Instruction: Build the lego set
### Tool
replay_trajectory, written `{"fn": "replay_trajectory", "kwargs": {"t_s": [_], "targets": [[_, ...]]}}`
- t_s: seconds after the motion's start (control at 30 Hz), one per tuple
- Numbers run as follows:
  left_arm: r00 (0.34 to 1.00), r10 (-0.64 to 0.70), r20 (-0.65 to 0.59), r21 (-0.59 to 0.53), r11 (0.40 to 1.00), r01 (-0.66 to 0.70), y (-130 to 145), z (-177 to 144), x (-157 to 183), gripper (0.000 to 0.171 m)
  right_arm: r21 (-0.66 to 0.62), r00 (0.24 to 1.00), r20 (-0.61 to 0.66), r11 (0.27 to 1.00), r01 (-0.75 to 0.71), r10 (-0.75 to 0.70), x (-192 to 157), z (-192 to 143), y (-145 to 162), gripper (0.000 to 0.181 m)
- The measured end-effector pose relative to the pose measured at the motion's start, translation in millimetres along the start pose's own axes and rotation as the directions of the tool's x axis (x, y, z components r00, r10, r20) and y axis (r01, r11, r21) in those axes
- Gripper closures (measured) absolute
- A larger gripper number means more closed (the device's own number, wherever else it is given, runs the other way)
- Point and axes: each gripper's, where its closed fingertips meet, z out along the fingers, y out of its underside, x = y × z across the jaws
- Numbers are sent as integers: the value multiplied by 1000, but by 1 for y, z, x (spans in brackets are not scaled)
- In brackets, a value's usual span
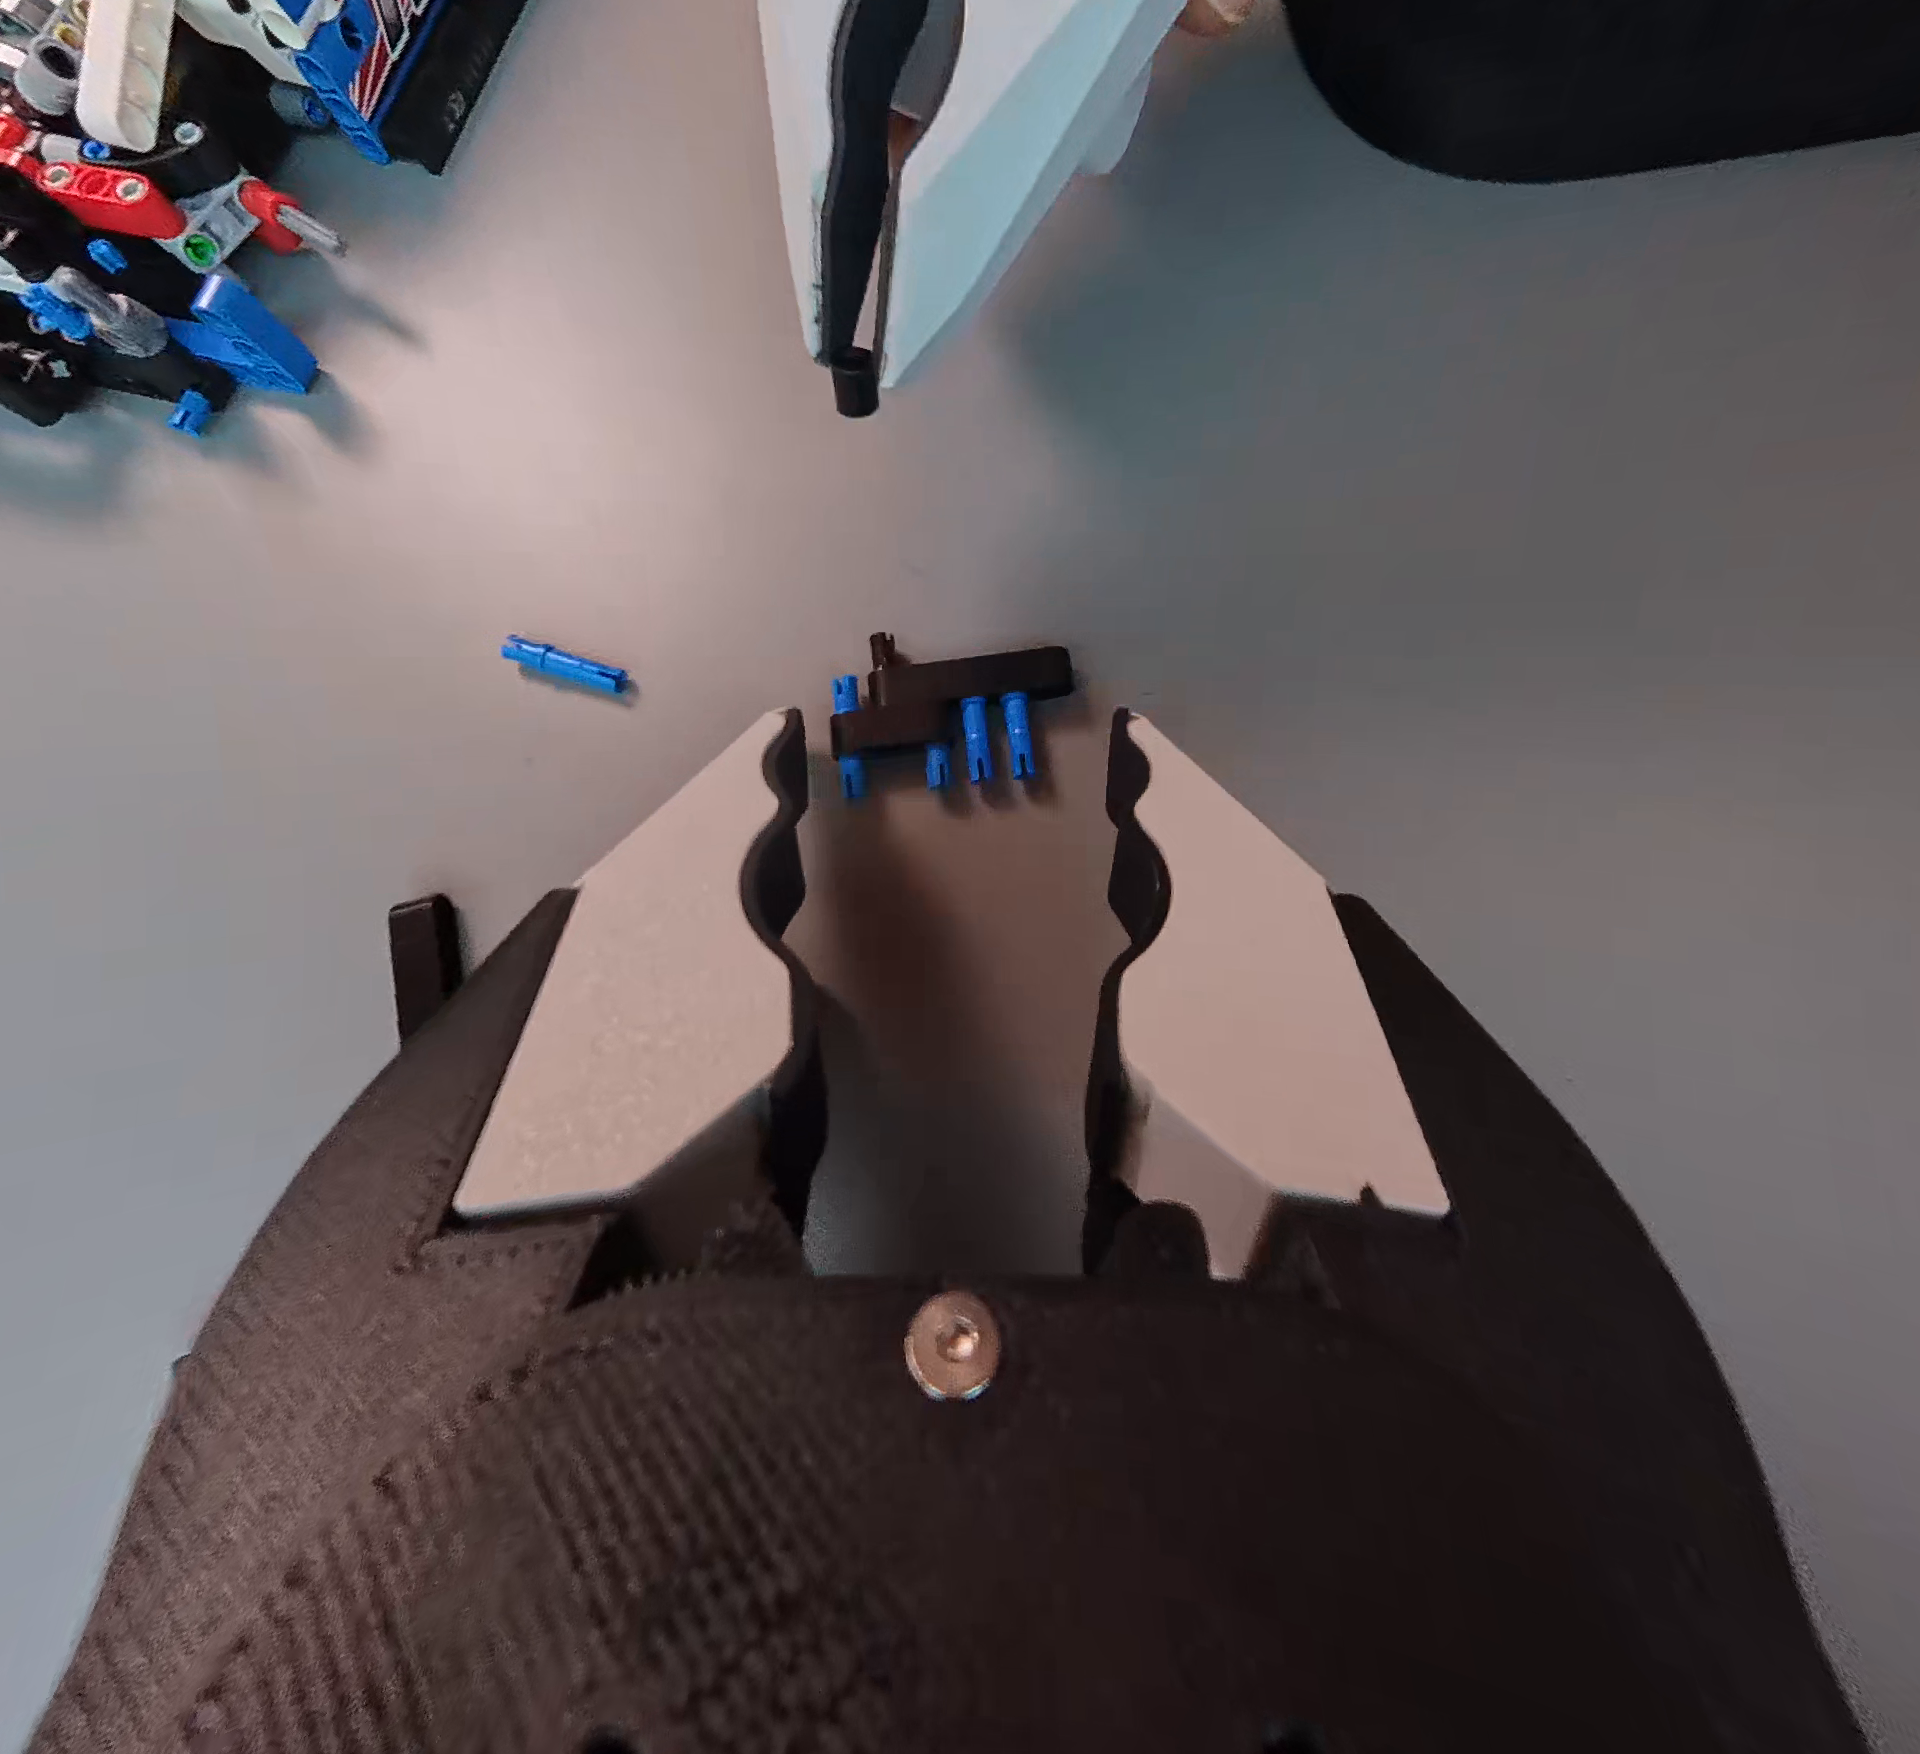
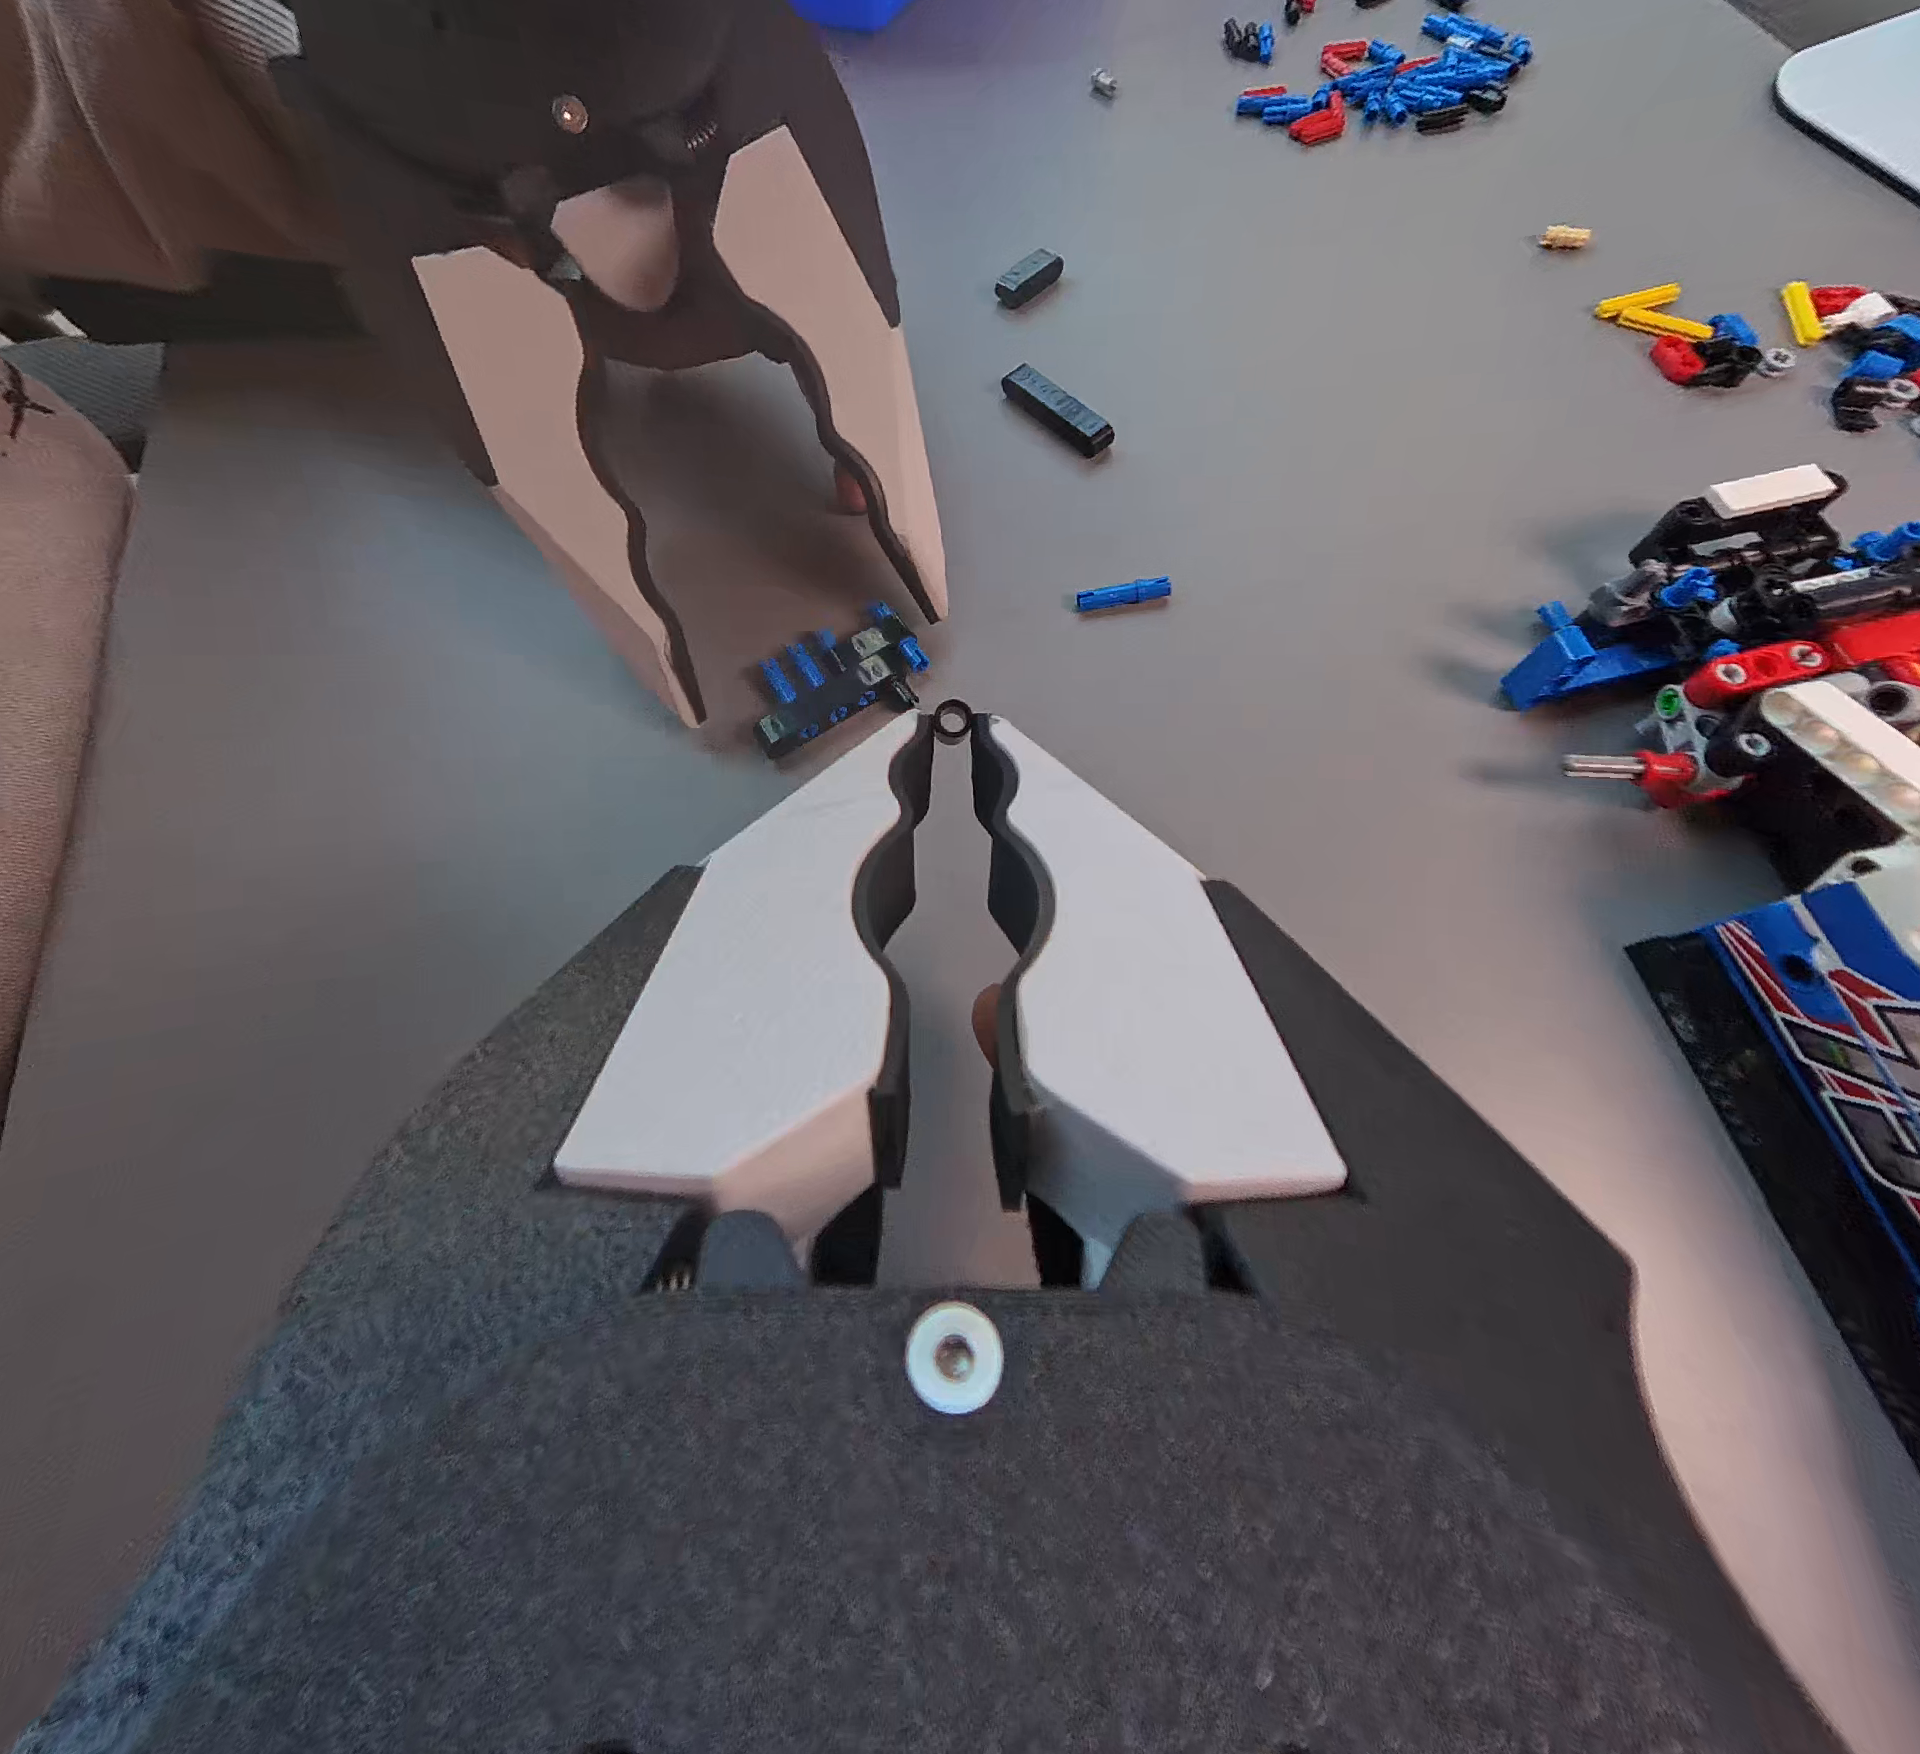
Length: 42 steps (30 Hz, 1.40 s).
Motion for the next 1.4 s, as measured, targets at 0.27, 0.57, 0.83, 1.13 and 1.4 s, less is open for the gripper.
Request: {"fn": "replay_trajectory", "kwargs": {"t_s": [0.27, 0.57, 0.83, 1.13, 1.4], "targets": [[992, 117, 43, 23, 993, -118, -1, -2, -1, 134, -89, 1000, -1, 996, 26, -26, -4, 8, 16, 177], [933, 292, 211, 147, 934, -325, -28, -17, -4, 135, -282, 951, -96, 924, 258, -295, -1, 16, 33, 174], [876, 370, 311, 163, 887, -432, -39, -24, -5, 134, -61, 996, -45, 996, 69, -72, -6, 5, 2, 161], [807, 351, 475, 292, 802, -521, -70, -52, -5, 130, 194, 945, 260, 948, -253, 199, -32, -2, -43, 176], [959, -99, -264, 701, 663, 261, -103, -95, 12, 148, 468, 970, 219, 884, -9, -106, -58, -27, -82, 176]]}}
